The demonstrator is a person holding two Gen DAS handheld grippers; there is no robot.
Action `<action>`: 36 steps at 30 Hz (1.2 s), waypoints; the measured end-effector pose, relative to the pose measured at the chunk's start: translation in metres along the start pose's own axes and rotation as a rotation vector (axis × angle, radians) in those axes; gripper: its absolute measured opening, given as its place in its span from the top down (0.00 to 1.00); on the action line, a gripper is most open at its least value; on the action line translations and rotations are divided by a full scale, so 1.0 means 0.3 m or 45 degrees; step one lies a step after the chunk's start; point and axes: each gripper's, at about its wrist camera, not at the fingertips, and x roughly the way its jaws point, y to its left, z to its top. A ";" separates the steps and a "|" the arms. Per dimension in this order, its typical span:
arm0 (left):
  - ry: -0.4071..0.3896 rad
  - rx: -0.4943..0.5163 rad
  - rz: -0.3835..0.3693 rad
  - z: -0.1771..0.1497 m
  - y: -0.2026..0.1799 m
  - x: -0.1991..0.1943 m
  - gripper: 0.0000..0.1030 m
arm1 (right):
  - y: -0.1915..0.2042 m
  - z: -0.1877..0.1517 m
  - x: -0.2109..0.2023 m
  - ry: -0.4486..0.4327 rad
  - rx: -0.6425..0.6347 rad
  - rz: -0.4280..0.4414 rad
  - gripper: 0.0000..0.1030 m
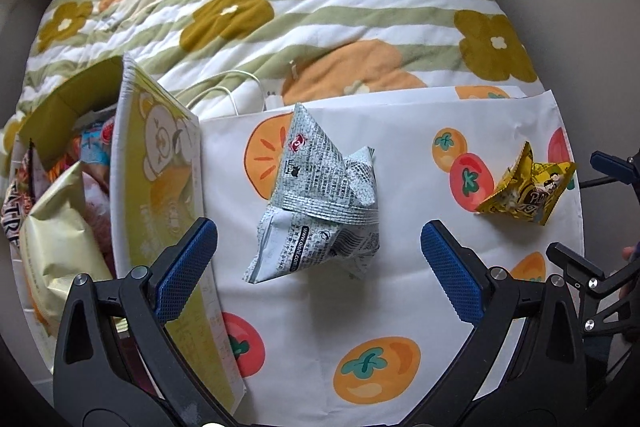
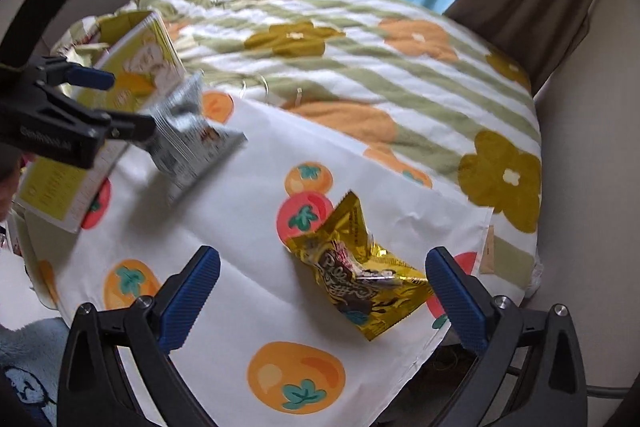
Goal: Organize snacks
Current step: 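Move both tools back to the silver-white bag and gold candy bag, then grasp the silver-white bag with the left tool while the right tool grasps the gold candy bag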
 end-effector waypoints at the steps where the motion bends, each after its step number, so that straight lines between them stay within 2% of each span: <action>1: 0.014 -0.004 -0.002 0.002 0.004 0.018 0.02 | -0.008 -0.004 0.020 0.017 0.007 0.014 0.01; 5: 0.070 0.022 0.034 0.009 0.001 0.084 0.02 | -0.041 -0.023 0.091 0.072 0.021 0.042 0.01; 7: 0.090 0.019 0.020 0.014 0.004 0.106 0.02 | -0.045 -0.023 0.115 0.097 0.010 0.042 0.01; 15: 0.172 0.004 -0.023 0.026 0.006 0.211 0.02 | -0.037 -0.042 0.237 0.203 -0.236 -0.056 0.01; 19: 0.188 0.001 -0.018 0.027 -0.001 0.243 0.02 | -0.044 -0.057 0.281 0.237 -0.307 -0.066 0.01; 21: 0.181 0.006 0.020 0.028 -0.003 0.250 0.02 | -0.054 -0.064 0.307 0.258 -0.336 -0.066 0.01; 23: 0.170 0.014 0.031 0.028 -0.006 0.248 0.03 | -0.060 -0.069 0.319 0.268 -0.353 -0.071 0.06; 26: 0.170 0.008 0.015 0.029 -0.007 0.250 0.18 | -0.079 -0.064 0.322 0.266 -0.321 -0.032 0.16; 28: 0.176 0.007 0.006 0.030 -0.008 0.255 0.21 | -0.089 -0.058 0.325 0.265 -0.307 -0.015 0.26; 30: 0.168 0.023 0.009 0.029 -0.012 0.249 0.25 | -0.092 -0.053 0.329 0.265 -0.294 0.003 0.27; 36: 0.162 0.038 0.009 0.013 -0.014 0.235 0.25 | -0.094 -0.045 0.321 0.250 -0.251 0.034 0.34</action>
